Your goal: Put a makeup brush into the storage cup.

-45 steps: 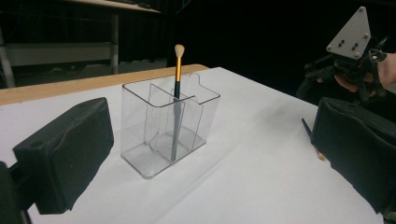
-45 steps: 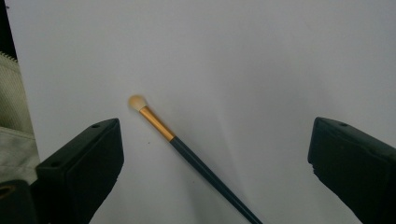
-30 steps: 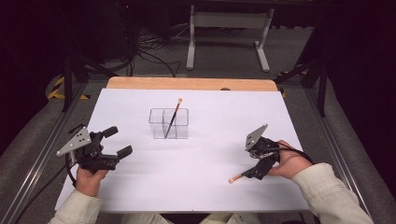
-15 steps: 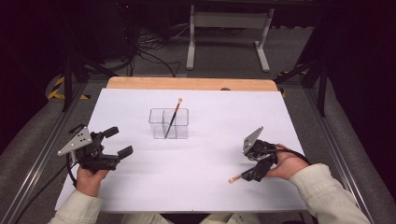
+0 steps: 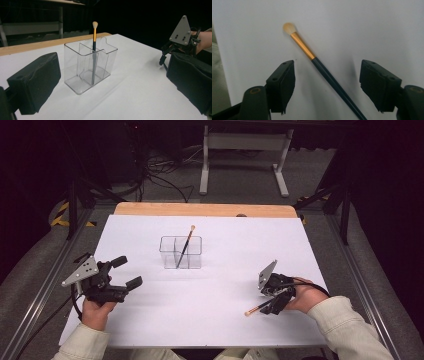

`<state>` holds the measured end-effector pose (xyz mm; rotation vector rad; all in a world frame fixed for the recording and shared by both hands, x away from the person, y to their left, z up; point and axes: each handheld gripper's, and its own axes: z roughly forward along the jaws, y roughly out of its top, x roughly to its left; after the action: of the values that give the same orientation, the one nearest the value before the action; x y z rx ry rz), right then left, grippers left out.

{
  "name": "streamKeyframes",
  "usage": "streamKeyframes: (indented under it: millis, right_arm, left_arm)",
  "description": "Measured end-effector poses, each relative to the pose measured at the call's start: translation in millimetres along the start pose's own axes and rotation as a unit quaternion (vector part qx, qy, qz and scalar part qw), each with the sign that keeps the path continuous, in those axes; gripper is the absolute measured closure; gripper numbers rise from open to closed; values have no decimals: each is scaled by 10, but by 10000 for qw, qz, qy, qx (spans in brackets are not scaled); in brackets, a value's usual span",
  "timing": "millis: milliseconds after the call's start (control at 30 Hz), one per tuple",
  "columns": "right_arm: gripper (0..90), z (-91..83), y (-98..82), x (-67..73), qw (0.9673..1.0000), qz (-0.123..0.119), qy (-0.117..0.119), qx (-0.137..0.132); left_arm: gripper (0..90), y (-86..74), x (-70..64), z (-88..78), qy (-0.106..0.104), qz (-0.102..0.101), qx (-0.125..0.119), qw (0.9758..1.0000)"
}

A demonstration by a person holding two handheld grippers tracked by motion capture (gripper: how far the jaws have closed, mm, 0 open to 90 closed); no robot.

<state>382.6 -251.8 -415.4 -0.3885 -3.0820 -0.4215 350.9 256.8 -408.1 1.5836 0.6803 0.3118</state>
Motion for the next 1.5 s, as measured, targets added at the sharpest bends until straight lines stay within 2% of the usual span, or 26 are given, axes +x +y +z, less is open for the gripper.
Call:
streamKeyframes:
  millis: [67,200,500,767,833,1033,1100,1467,1500]
  right_arm:
    - [335,10,-4,-6,10000,-16,-29,39]
    - [445,30,1,8,9998,-115,14,138]
    - [618,33,33,39,9989,-350,-113,290]
    - [665,49,44,44,9982,-406,-181,405]
    - [716,50,55,56,9980,-410,-165,459]
    - [762,52,79,77,9974,-404,-140,582]
    - [811,53,86,86,9972,-383,-101,628]
    - [825,48,86,86,9976,-322,-30,607]
    - [825,43,85,88,9976,-377,-23,584]
  left_arm:
    - [1,-2,1,0,-7,-12,15,10000]
    - [2,-4,2,4,-9,-14,26,10000]
    - [2,-8,8,7,-39,-40,55,10000]
    - [2,-8,12,6,-25,-47,57,10000]
    - [2,-12,11,14,-37,-53,73,10000]
    - [2,-12,16,10,-35,-62,65,10000]
    - [2,-13,17,10,-35,-64,74,9999]
    - [2,-16,20,11,-33,-69,85,9999]
    - [2,-16,20,11,-37,-68,89,9999]
